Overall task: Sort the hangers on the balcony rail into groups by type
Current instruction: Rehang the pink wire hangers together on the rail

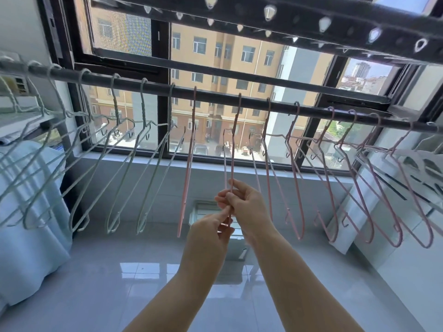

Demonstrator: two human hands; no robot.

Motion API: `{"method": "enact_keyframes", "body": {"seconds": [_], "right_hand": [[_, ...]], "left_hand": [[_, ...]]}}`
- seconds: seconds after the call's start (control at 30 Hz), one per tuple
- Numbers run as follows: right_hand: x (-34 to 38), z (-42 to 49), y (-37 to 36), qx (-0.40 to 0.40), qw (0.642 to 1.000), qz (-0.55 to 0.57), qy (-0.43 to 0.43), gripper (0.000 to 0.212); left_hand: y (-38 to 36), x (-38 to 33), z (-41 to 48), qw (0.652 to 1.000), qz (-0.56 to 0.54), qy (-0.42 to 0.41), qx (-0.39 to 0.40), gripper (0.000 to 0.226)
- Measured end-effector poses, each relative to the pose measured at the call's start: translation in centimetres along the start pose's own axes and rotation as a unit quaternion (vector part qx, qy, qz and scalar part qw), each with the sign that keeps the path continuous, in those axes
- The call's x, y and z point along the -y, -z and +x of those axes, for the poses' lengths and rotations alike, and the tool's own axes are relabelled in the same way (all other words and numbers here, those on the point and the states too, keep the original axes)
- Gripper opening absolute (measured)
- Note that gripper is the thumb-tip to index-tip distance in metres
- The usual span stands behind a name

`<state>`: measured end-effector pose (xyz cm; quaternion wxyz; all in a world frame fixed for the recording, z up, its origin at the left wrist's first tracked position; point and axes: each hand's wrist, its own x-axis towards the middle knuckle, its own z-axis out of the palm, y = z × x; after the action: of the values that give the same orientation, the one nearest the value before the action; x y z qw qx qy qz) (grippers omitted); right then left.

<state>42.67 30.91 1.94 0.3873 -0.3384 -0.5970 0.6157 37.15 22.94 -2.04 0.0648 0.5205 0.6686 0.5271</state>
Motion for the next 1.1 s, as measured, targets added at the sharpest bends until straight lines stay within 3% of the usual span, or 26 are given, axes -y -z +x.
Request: {"method": "enact_keyframes", "body": {"seconds": [0.4,0.53,0.6,0.67,0.77,0.87,1.0,1.1], "right_hand": [[-0.4,0.1,0.1,-0.011,1.000,-0.017,-0.011,0.032],[-0.5,0.1,0.1,-0.080,0.958,-0.261,0.093,0.049],[-0.1,0.0,-0.7,-0.094,0.932,-0.296,0.185,0.048],[0.2,0.0,-2.3,-0.054,0.927,-0.301,0.217,0.041],[-0.2,0.8,-5.4,0.033,0.962,-0.249,0.108,0.034],[-1.2,1.7,-7.8,0.067,0.983,-0.169,-0.008,0.030],[-1.5,1.8,-9.1,0.074,0.995,0.030,-0.053,0.033],[-1.3,1.7,-9.3,0.054,0.989,0.128,-0.058,0.035]], "left_hand": [[-0.6,0.3,-0.5,1.000,-0.019,-0.011,-0.008,0.044],[2.1,0.2,-0.8,0.996,0.007,-0.031,-0.085,0.045],[3.9,0.7,-0.5,0.986,0.054,-0.049,-0.148,0.043],[5.3,1.3,-0.2,0.982,0.079,-0.037,-0.170,0.045],[6.2,2.5,-0.4,0.988,0.083,0.038,-0.124,0.050],[6.1,4.3,-1.3,0.991,0.076,0.088,-0.073,0.047],[6.0,5.3,-1.8,0.992,0.071,0.073,-0.072,0.031],[5.9,5.1,-1.5,0.993,0.083,0.036,-0.071,0.032]]}}
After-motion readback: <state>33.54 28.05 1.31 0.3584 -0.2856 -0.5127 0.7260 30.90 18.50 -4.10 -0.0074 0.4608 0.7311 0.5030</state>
